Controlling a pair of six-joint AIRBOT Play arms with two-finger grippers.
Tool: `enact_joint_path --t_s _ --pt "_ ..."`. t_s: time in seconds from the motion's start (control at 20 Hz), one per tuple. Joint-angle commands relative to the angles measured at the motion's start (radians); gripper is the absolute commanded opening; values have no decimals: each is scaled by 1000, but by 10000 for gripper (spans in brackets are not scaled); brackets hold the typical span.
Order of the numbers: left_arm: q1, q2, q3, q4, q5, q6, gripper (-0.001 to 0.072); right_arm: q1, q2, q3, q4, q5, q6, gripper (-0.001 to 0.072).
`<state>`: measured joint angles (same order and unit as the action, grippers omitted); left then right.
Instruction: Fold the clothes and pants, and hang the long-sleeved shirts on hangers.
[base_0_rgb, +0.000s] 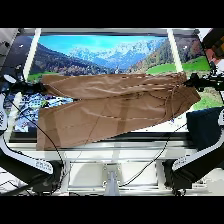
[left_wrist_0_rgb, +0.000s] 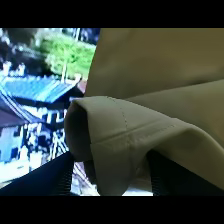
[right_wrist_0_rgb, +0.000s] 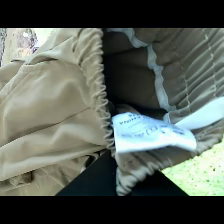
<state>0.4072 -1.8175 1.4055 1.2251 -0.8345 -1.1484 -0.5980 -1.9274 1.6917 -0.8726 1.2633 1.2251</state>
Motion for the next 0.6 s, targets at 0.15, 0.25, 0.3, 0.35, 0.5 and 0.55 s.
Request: enact_joint_path --t_s 0.15,0.25,0.3,0.35,0.5,0.55 --pt "-34 -1 -1 -8 81 -52 194 0 0 1 1 1 0 36" --pt "-34 6 0 -10 74 -56 18 0 0 1 6 2 0 37" --pt "-34 14 2 -23 76 -56 17 0 0 1 16 2 1 36" --pt "-31 24 10 -39 81 -56 17 0 0 1 34 -3 0 37" --pt "-18 51 108 -126 92 -57 15 1 1 13 100 -56 -7 36" --pt "-11 54 156 -175 92 -57 15 0 1 26 119 -77 -11 36"
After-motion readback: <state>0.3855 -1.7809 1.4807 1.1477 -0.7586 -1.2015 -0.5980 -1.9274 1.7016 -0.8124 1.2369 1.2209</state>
